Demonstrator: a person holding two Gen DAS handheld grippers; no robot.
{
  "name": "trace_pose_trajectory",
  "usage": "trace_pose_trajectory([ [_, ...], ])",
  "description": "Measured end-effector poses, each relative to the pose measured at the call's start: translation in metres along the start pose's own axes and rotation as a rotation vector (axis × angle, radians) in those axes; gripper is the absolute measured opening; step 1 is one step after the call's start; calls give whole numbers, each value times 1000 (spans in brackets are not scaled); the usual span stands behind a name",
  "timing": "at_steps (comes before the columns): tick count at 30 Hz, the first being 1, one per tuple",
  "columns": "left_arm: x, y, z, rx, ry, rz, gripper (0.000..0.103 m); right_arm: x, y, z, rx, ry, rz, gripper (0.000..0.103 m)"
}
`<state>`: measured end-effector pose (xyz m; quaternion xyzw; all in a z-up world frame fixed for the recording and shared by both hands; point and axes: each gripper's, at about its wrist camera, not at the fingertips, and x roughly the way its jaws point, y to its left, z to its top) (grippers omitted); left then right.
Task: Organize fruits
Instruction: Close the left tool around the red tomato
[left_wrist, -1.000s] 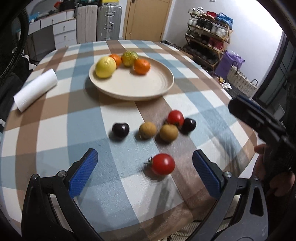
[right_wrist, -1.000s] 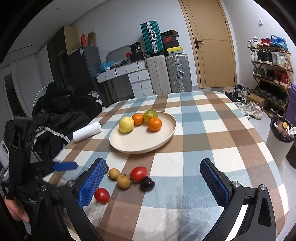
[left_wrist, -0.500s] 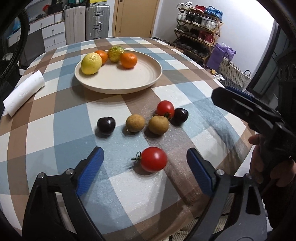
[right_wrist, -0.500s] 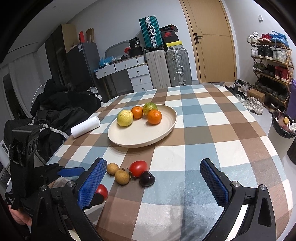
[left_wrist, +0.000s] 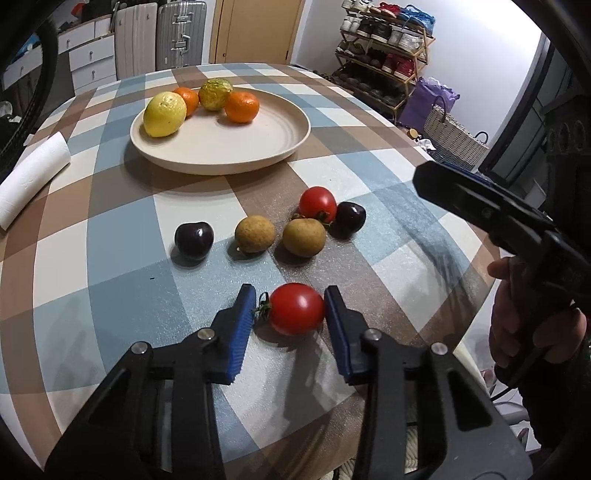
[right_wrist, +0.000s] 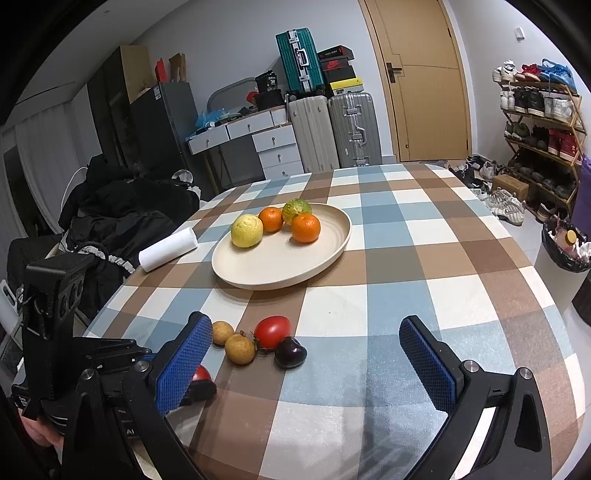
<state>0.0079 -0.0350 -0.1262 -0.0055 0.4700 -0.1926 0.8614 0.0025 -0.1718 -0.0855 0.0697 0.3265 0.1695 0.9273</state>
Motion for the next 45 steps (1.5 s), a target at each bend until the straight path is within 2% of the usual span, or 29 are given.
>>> trace_pose_trajectory([
  [19, -5, 0, -1, -1, -9, -33, 31, 2, -1, -3, 4, 26, 27, 103],
  [24, -5, 3, -4, 2, -4, -49, 30, 8, 1, -4, 12, 68, 94, 103],
  [28, -5, 5, -4, -7, -5, -62, 29, 13, 3, -4, 22, 93, 104, 103],
  [38, -7, 30, -1, -116, 4, -145, 29, 23, 2, 0, 42, 132, 125, 103],
  [42, -13, 38, 1, -135, -8, -149, 29, 33, 3, 6, 40, 155, 144, 102],
  [43, -14, 39, 2, -137, -11, -149, 29, 36, 3, 6, 42, 161, 147, 101],
  [45, -17, 40, 3, -141, -14, -150, 29, 43, 3, 9, 49, 177, 160, 94],
])
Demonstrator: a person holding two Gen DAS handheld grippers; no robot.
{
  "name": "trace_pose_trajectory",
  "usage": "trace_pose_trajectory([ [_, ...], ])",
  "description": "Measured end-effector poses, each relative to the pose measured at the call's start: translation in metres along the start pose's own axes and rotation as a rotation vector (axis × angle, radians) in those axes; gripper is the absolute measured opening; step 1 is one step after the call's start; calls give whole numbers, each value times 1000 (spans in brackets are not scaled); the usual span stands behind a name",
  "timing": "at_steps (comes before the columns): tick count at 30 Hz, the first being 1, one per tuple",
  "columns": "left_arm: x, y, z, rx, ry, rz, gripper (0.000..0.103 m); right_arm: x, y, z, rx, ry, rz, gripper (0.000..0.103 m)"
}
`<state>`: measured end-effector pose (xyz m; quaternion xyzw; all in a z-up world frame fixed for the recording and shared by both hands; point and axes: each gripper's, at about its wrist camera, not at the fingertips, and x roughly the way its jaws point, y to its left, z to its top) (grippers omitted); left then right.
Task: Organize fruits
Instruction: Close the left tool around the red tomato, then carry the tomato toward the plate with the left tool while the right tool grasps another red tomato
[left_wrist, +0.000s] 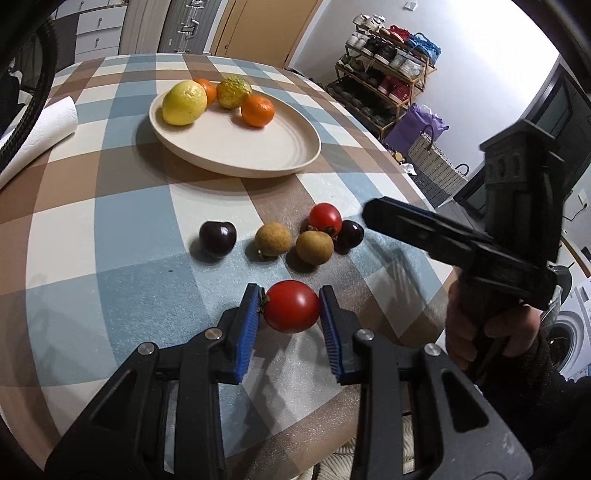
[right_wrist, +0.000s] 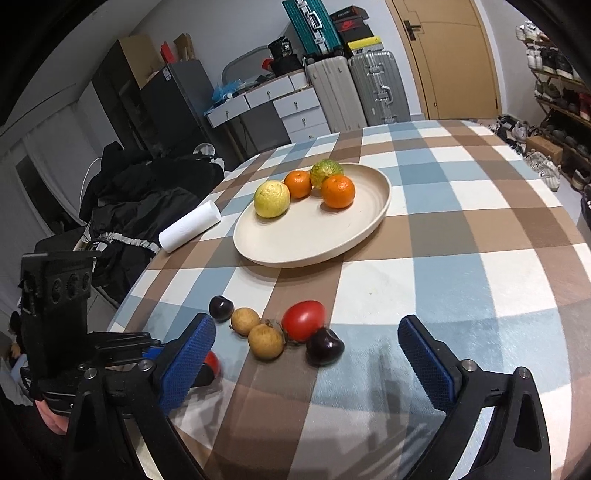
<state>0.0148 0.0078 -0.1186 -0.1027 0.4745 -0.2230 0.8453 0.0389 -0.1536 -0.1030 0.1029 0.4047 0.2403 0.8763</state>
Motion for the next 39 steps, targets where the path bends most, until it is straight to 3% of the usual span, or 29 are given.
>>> trace_pose_trajectory([
  [8, -4, 8, 4, -22, 0, -22, 29, 19, -5, 6, 49, 44, 18, 70],
  [11, -5, 9, 5, -27, -2, -22, 29, 28, -2, 6, 47, 78, 28, 55],
  [20, -8, 11, 11, -29, -12, -16, 29, 35, 1, 6, 41, 109, 1, 35],
  [27, -9, 11, 23, -35, -14, -20, 29, 35, -4, 6, 54, 103, 19, 31],
  [39, -11, 18, 65, -31, -35, 3, 29, 13, -9, 28, 62, -14, 78, 31],
])
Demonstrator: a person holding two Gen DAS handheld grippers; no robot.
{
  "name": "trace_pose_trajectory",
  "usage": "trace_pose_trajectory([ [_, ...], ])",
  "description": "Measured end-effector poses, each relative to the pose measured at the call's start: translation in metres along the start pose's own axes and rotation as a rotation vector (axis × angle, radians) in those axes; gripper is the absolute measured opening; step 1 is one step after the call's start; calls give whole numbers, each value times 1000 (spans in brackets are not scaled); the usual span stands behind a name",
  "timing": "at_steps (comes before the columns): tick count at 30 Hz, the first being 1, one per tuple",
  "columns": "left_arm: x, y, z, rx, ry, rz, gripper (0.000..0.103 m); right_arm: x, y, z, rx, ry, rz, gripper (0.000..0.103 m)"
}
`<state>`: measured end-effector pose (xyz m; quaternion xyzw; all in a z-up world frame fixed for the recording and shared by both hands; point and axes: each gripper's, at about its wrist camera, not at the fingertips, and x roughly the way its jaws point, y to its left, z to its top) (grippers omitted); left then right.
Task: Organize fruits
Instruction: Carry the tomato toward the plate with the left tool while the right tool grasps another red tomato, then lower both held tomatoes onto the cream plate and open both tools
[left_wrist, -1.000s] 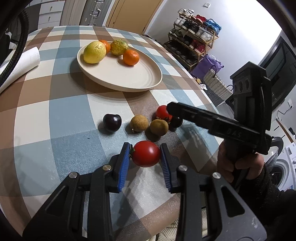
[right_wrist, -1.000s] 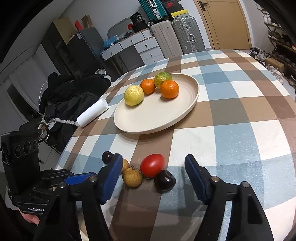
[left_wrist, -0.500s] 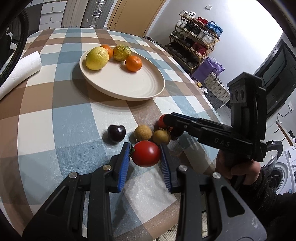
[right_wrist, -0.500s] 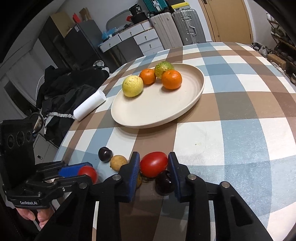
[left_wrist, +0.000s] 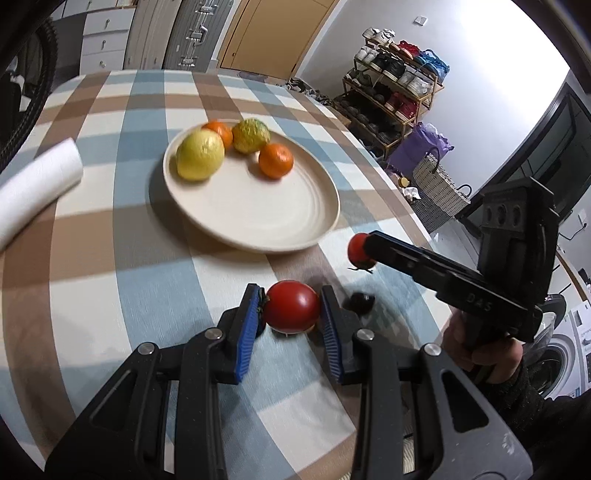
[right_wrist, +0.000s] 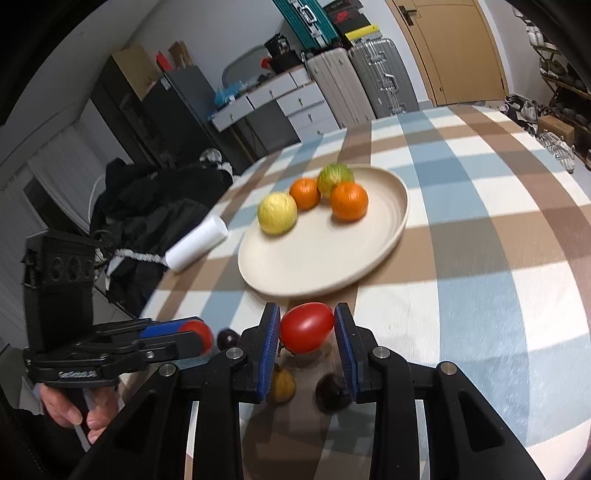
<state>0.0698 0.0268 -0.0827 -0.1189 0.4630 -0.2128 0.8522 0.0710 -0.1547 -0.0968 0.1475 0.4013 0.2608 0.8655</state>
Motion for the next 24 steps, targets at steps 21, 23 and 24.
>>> trace_pose_trajectory([
  [21, 72, 10, 135, 39, -48, 119, 30, 34, -51, 110, 114, -54, 0, 31],
  [23, 85, 13, 140, 42, -28, 119, 30, 46, -57, 119, 120, -36, -3, 31],
  [24, 91, 13, 142, 47, -19, 122, 30, 51, -59, 122, 119, -31, -4, 31],
])
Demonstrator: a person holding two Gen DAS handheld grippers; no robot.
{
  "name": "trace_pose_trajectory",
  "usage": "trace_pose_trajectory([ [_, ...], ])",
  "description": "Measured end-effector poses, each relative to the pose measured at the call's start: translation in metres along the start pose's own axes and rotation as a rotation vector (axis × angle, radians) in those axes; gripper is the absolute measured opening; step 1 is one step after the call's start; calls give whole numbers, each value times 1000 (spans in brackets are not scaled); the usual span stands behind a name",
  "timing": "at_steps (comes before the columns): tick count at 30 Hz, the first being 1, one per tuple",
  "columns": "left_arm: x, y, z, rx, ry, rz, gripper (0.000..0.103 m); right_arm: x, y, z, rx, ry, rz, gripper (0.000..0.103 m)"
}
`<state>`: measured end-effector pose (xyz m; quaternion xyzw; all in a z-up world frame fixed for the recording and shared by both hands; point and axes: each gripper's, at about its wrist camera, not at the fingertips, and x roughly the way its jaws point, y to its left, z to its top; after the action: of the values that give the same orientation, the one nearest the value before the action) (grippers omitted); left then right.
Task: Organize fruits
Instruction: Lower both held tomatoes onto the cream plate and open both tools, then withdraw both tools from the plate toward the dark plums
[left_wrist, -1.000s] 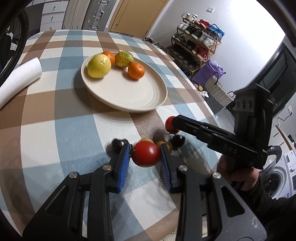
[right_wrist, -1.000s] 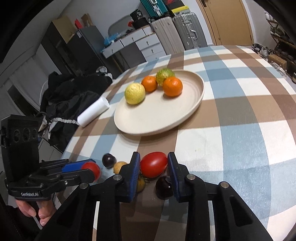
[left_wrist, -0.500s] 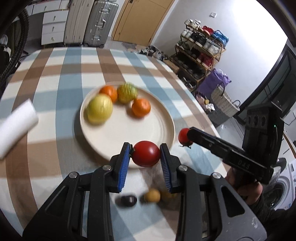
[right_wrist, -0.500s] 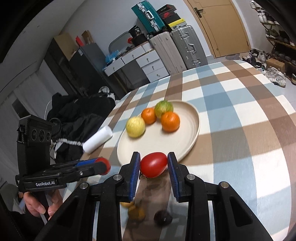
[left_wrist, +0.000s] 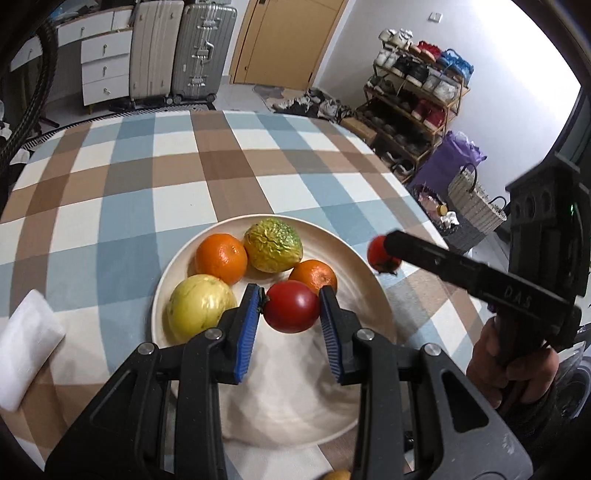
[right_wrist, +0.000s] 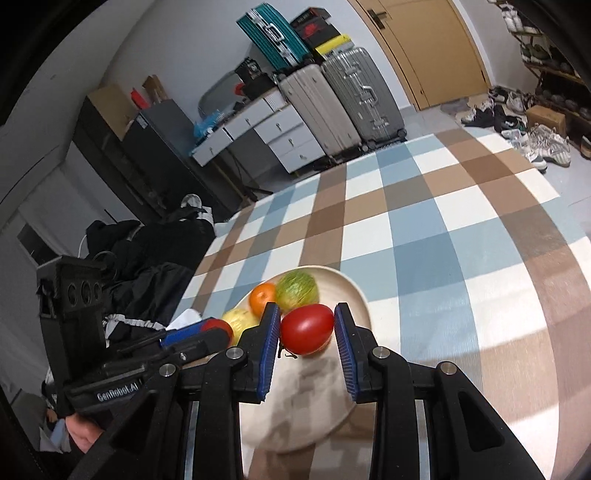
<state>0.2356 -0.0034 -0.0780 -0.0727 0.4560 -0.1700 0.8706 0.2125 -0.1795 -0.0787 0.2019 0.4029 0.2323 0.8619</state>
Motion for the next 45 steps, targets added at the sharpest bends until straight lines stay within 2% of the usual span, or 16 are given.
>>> trace_pose_trajectory([
  [5, 20, 4, 7, 5, 9, 31, 30, 21, -8, 14, 3, 5, -15, 31],
  [9, 29, 9, 10, 4, 9, 27, 30, 31, -11, 24, 7, -5, -5, 30],
  [14, 34, 6, 10, 25, 15, 32, 30, 49, -8, 25, -24, 32, -6, 30],
  [21, 34, 3, 8, 40, 21, 44, 32, 42, -19, 21, 16, 14, -5, 30],
  [23, 31, 2, 7, 37, 22, 55, 37, 38, -20, 17, 18, 18, -9, 31],
  [26, 25, 0, 5, 39, 16, 73, 47, 29, -21, 10, 28, 12, -21, 39],
  [34, -11, -9, -7, 24, -27, 95, 49, -20, -12, -15, 5, -49, -28, 60],
  [36, -24, -11, -10, 8, -53, 97, 49, -34, -6, -24, -15, -75, -35, 73],
  [39, -45, -16, -15, -9, -94, 109, 52, -54, 5, -38, -53, -112, -35, 83],
  [41, -57, -20, -19, -6, -116, 112, 58, -66, 13, -46, -82, -138, -38, 90],
  [44, -75, -29, -30, 10, -150, 123, 68, -82, 26, -57, -135, -165, -39, 93],
  [45, -82, -32, -36, 13, -162, 132, 70, -87, 30, -61, -154, -171, -45, 97],
])
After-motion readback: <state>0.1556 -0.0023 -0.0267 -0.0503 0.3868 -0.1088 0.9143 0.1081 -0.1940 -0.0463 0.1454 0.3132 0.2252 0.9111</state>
